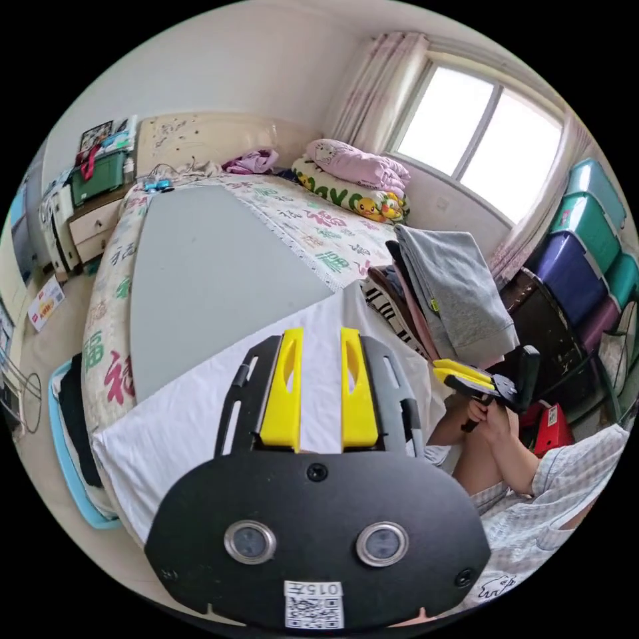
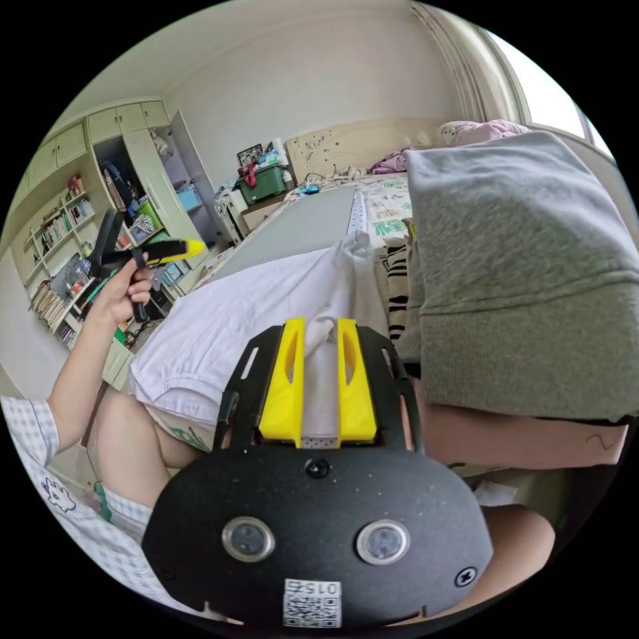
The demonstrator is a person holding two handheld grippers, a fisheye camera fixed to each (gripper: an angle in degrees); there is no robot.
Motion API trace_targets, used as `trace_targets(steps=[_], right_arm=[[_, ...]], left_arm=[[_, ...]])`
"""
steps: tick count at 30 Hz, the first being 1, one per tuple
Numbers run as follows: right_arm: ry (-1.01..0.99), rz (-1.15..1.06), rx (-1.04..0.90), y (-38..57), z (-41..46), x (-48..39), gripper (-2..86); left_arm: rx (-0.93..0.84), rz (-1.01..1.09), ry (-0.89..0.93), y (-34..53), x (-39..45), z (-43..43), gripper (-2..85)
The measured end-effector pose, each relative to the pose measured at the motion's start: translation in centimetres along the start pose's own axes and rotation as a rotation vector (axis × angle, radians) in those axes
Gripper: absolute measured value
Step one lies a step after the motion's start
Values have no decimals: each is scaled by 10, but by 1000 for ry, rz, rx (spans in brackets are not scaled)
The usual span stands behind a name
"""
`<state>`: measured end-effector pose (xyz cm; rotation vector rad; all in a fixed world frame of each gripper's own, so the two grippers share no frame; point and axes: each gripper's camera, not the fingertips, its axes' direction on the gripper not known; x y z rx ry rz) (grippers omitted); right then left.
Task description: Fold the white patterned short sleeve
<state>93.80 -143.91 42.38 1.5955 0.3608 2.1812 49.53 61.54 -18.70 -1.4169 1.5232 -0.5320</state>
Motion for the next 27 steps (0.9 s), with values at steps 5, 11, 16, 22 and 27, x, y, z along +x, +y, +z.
trace_targets(steps=[5,11,16,22,27], right_arm=[[-87,49,-3,-60,-11,10,71],[-189,108,18,-104,-58,25,13],[-202,157,17,-114,-102,29,4],[-205,171,3,-140,-147,37,17],[-209,153,0,-139,-222,46,88]], left_arm=[[-126,112,-38,-83,81,101,115],[-291,-3,-28,-147,124,238,107],[-398,-100,-19,-157,128,323,89],[-384,-158,-5,-153,122,355,75],[-335,-85,-1,-168,128,341,85]])
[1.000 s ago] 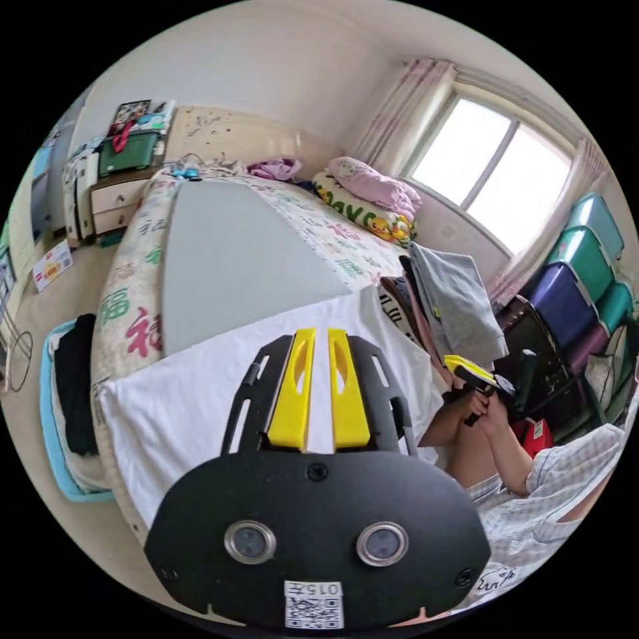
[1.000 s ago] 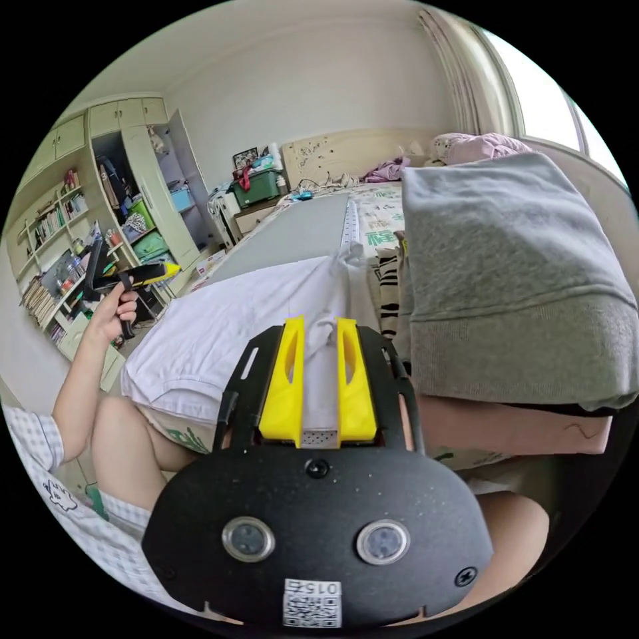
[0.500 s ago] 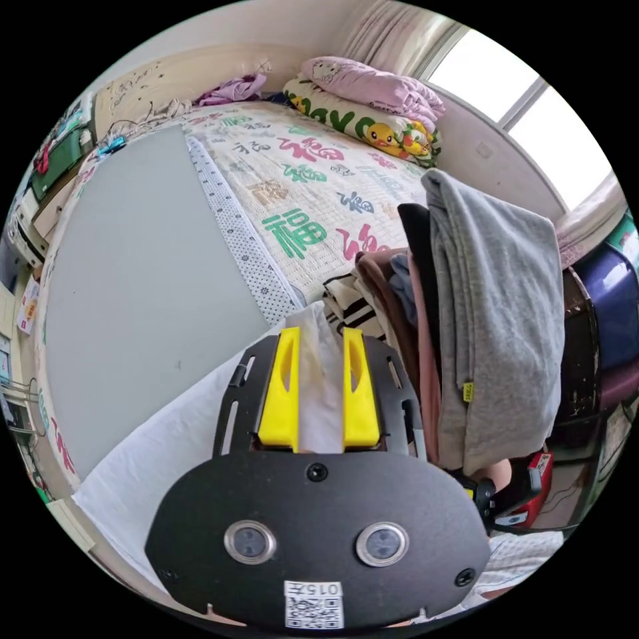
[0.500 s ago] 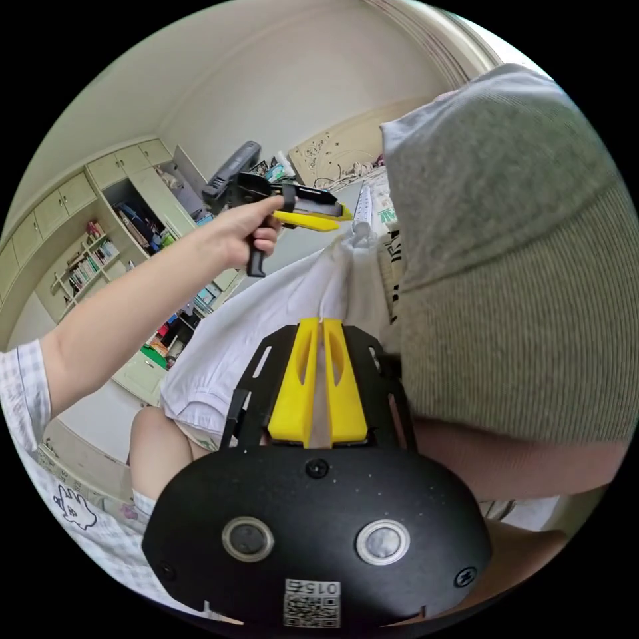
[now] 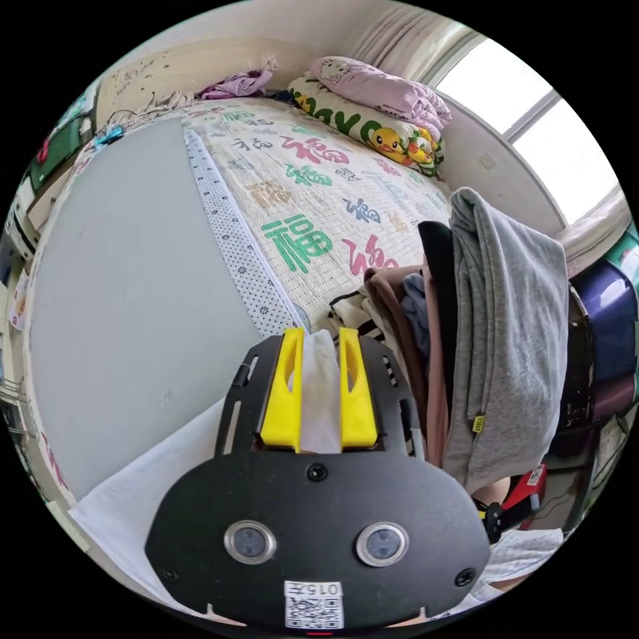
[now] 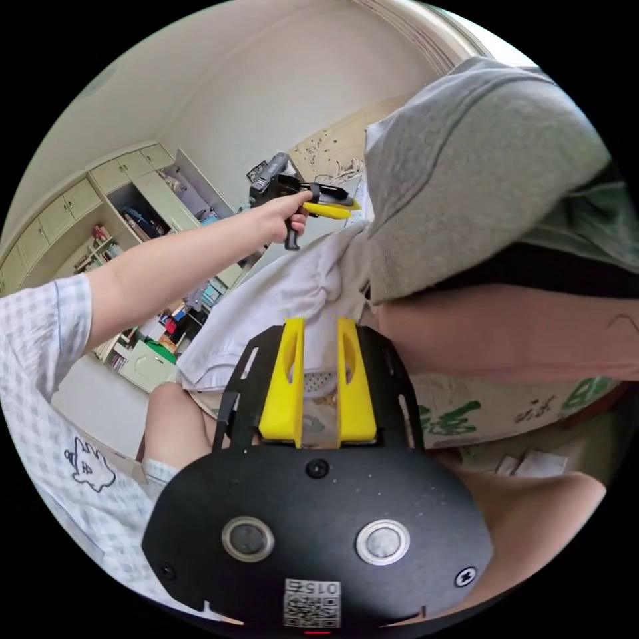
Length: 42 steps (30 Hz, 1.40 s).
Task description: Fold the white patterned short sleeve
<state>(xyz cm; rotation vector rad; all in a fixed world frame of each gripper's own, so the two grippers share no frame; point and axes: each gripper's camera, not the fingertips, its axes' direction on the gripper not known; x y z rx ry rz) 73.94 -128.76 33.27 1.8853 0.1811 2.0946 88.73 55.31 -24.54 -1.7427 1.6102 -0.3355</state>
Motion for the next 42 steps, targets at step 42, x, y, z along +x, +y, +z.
trace_targets(steps=[42], right_arm=[[108,-100,445,192,-74,214,-2]], left_arm=[[242,167,192,54,-31,-198,0]])
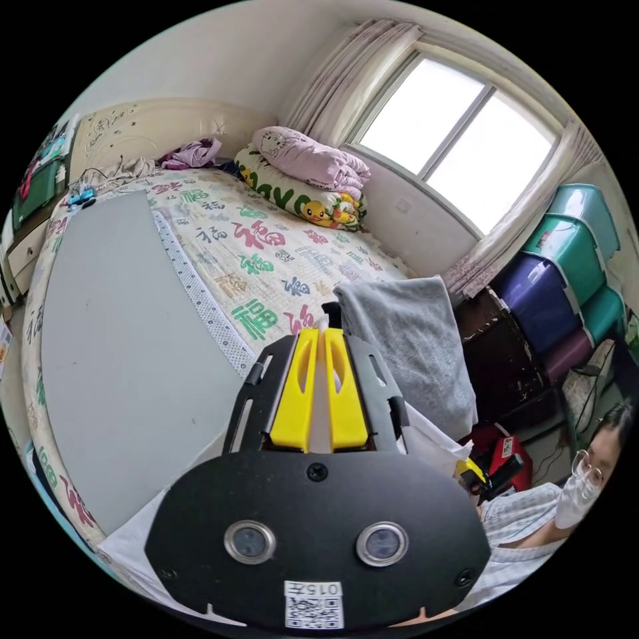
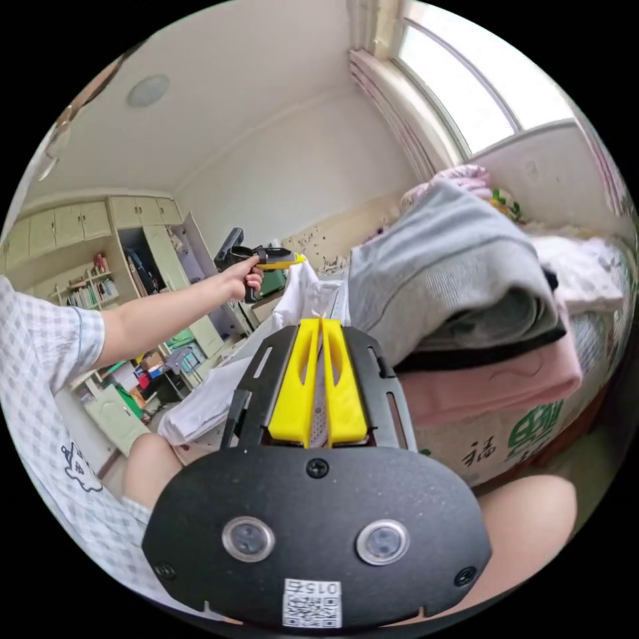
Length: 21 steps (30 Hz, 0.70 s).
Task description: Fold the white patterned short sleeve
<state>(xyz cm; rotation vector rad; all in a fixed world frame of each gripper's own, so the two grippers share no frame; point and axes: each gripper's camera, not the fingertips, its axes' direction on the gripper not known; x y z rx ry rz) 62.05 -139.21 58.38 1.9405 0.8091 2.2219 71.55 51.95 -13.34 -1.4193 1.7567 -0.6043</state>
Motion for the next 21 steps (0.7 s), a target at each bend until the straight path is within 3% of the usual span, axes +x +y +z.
trace_targets(steps=[5,9,17,21], right_arm=[[9,-191,83,61,-16,-15,-1],[-116,-315,81,116,-14,-43,0],[-533,-530,-160,289,72,-155,-1],[-576,-671,-345,393,143,-202,-2]], left_arm=[[91,26,60,24,-18,-77,0],[185,-16,100,74,-65,-166,-1],[322,-190,-7,219,-192,-315,3],[295,-453,-68,296,-283,-330,21]])
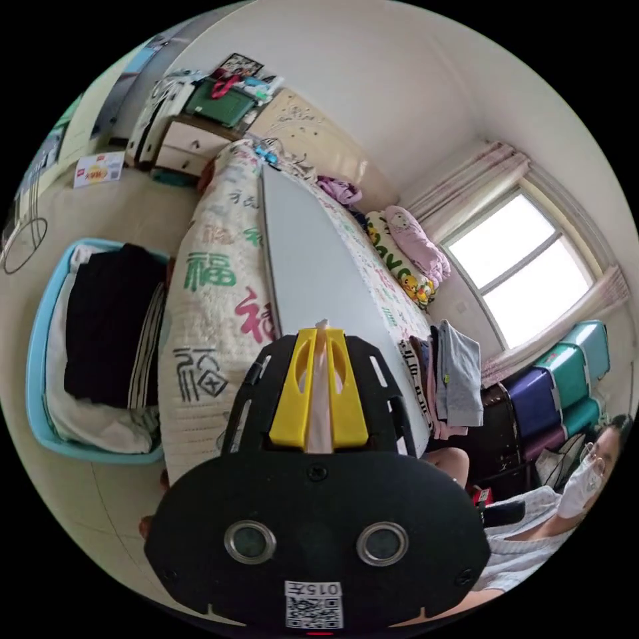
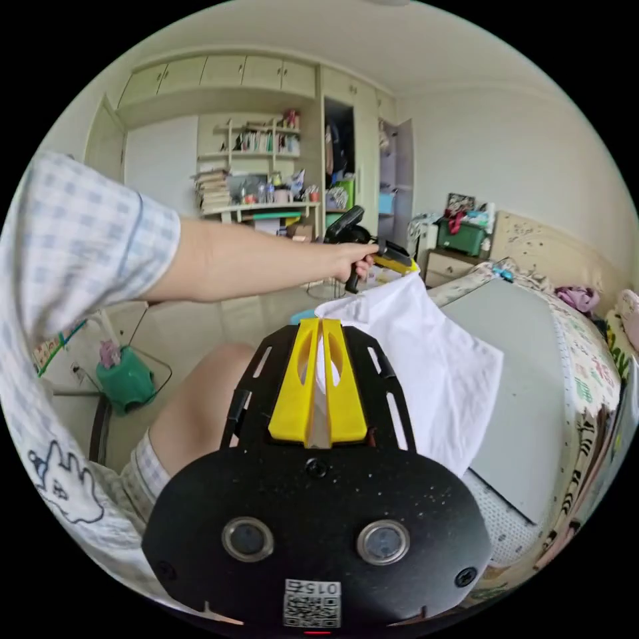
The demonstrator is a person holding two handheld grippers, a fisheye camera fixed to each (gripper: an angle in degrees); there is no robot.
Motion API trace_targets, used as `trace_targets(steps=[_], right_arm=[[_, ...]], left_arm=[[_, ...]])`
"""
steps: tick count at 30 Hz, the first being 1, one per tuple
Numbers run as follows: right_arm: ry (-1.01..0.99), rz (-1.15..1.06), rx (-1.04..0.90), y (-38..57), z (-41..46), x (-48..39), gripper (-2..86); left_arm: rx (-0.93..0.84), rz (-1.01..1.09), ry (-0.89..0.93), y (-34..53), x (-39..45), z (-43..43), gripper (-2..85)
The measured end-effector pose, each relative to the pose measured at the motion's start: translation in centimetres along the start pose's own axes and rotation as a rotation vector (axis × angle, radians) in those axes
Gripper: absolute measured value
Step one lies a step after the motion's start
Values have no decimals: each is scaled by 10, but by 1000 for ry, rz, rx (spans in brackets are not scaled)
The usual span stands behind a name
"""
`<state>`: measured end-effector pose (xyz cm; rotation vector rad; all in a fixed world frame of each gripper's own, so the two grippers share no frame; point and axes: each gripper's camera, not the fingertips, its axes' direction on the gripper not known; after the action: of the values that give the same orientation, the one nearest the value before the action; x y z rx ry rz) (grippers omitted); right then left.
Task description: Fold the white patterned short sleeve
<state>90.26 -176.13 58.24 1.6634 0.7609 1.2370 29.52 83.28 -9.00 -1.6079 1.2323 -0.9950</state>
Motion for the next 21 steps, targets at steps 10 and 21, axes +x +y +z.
trace_targets(steps=[10,21], right_arm=[[-71,-87,-254,134,134,-27,-2],[-76,-70,-266,194,156,7,-2]], left_arm=[[-130,-148,-29,19,-82,1,115],[-142,-49,-92,-10,-67,-1,7]])
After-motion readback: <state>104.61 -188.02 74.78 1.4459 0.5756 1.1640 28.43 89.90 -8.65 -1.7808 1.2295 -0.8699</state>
